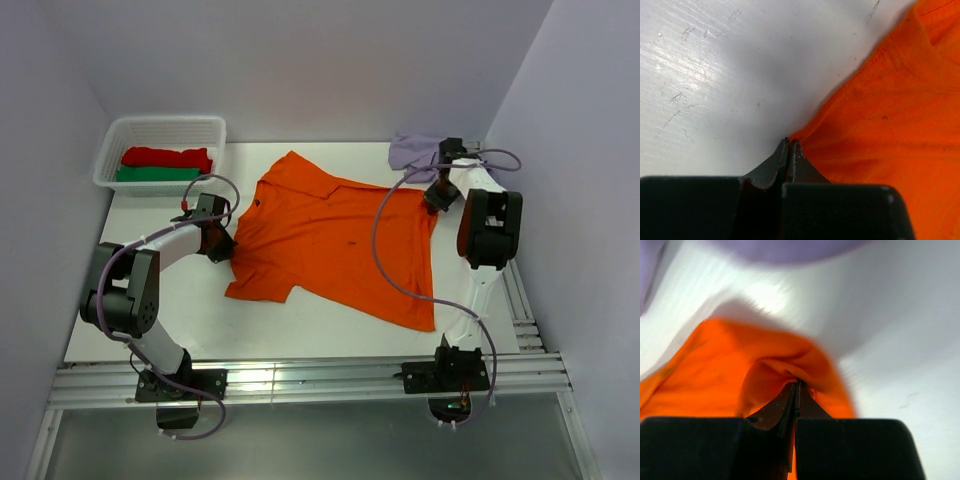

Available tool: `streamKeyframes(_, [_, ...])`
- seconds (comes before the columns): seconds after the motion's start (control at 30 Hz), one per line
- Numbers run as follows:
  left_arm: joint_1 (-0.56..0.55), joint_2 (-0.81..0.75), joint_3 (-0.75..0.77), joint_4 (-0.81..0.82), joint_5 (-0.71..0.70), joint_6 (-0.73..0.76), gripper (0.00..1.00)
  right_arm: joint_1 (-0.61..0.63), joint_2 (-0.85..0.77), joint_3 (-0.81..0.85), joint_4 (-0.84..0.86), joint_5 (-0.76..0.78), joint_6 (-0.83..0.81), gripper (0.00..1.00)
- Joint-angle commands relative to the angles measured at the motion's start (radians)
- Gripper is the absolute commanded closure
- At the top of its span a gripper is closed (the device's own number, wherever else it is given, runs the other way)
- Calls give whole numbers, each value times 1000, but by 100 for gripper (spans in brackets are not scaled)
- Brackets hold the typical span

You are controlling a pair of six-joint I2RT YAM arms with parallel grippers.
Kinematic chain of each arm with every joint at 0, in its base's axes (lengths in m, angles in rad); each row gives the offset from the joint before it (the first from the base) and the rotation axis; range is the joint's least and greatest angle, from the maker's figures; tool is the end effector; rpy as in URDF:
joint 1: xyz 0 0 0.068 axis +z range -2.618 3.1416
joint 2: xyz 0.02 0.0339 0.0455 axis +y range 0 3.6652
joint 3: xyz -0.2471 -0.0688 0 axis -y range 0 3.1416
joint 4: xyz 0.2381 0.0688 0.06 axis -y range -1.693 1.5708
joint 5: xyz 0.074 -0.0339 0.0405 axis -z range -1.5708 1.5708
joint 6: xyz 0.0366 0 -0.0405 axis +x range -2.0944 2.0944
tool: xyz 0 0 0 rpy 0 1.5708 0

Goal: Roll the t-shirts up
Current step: Flatten the tshirt

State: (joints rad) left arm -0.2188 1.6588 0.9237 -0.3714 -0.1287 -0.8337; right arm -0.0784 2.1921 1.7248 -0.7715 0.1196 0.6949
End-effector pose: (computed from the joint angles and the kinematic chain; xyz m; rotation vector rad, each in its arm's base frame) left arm 0.3016 -0.0623 0.1458 -0.8474 2.5343 -0.1684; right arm 0.4377 -0.0388 0.1564 1.0778 2.5730 -0.0173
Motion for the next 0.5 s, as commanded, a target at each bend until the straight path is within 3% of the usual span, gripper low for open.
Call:
streamKeyframes(0.0, [13,18,-22,-80,-46,4,100,-73,-77,-34,49,-15,-49,98])
streamKeyframes(0.13, [21,24,-17,-81,-48,11,100,-142,-95,-36,96,-82,-63,97])
streamKeyframes(0.23, [24,33,-14,-83,-49,18,100,-170,-89,-4,71,-42,-60,94])
streamKeyframes(0.3, [25,33,-14,-80,-43,22,100,-190,-66,43,19,-15,-57,80])
streamKeyframes(0.37, [25,33,-13,-80,-42,22,100,-204,-58,65,-20,8,-49,78])
streamKeyframes(0.4, [25,33,-11,-80,-42,24,100,-207,-71,59,-22,18,-46,67])
streamKeyframes(0.47, [25,32,-9,-81,-42,27,100,-210,-92,33,-22,50,-35,56])
